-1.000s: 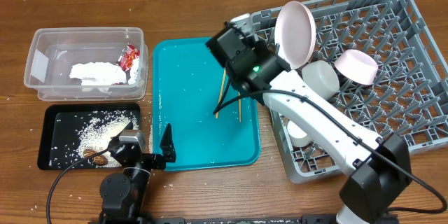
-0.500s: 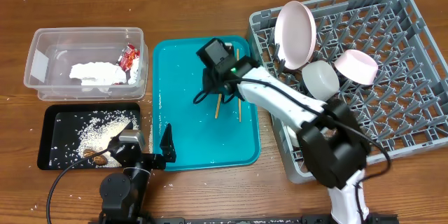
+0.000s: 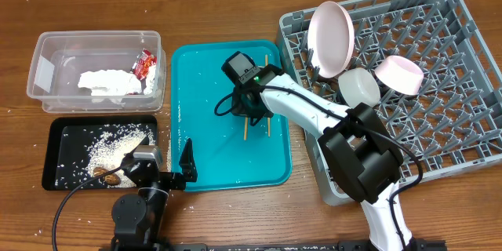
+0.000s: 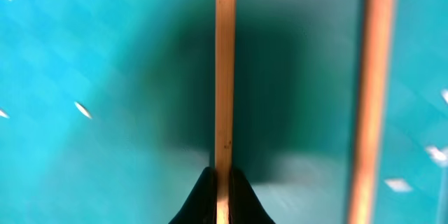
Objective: Sort waste into correct bins and load items into the dishwasher
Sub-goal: 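Grasp one wooden chopstick on the teal tray with the right gripper, then carry the chopstick to the dish rack and drop it in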
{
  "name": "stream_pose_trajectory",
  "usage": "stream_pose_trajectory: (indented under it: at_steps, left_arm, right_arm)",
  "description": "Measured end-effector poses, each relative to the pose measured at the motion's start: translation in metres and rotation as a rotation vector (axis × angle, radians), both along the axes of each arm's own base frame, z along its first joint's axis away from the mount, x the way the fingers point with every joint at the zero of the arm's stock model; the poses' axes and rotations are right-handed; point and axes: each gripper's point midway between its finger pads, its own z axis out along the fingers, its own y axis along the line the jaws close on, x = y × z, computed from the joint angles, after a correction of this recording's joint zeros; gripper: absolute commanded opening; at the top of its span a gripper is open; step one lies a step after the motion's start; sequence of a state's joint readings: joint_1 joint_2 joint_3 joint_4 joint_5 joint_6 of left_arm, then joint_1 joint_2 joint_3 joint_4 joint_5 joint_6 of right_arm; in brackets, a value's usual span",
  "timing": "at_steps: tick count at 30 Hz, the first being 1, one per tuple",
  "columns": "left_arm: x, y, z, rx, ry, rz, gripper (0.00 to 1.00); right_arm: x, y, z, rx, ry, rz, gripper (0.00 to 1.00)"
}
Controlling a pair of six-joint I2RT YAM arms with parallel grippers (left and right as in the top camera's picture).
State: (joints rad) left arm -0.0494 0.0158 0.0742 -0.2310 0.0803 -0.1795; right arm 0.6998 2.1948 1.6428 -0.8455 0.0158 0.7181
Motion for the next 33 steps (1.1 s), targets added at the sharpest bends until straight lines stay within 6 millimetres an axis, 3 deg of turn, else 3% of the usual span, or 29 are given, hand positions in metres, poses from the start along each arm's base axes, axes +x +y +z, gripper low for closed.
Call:
stream_pose_trajectory:
  at_steps: [3,5,7,11,14,17,21,24,27,31,32,33]
  left_arm:
    - [0.0,0.0,0.0,0.0,0.0,0.0,1.0]
    - [0.0,0.0,0.0,0.0,0.0,0.0,1.0]
    - [0.0,0.0,0.0,0.0,0.0,0.0,1.0]
    - [0.0,0.0,0.0,0.0,0.0,0.0,1.0]
    - [0.0,0.0,0.0,0.0,0.0,0.0,1.0]
    - [0.0,0.0,0.0,0.0,0.0,0.0,1.0]
    - [0.0,0.0,0.0,0.0,0.0,0.0,1.0]
    - [0.0,0.0,0.0,0.0,0.0,0.0,1.0]
    - [0.0,0.0,0.0,0.0,0.0,0.0,1.0]
    - [0.0,0.0,0.0,0.0,0.0,0.0,1.0]
    - [0.0,0.0,0.0,0.0,0.0,0.0,1.0]
    - [0.0,0.0,0.0,0.0,0.0,0.0,1.0]
  right_arm:
    - [-0.003,-0.007,0.012,-0.036,-0.003,0.031,0.04]
    - [0.003,-0.011,0.038,-0.051,-0.059,0.074,0.04]
    - [0.014,-0.012,0.077,-0.052,-0.166,0.119,0.04]
    - [0.034,-0.029,0.177,-0.1,-0.439,0.282,0.04]
    - [0.042,-0.06,0.219,-0.2,-0.538,0.361,0.04]
    - [0.058,-0.095,0.214,-0.279,-0.524,0.371,0.04]
    - [0.076,-0.134,0.17,-0.287,-0.404,0.361,0.04]
    - [0.072,-0.162,0.135,-0.293,-0.276,0.348,0.05]
    - [0.056,-0.171,0.117,-0.274,-0.164,0.363,0.09]
    - [0.031,-0.165,0.11,-0.25,-0.07,0.414,0.1]
    - [0.028,-0.161,0.109,-0.246,-0.067,0.425,0.12]
    - [0.027,-0.157,0.109,-0.243,-0.067,0.433,0.23]
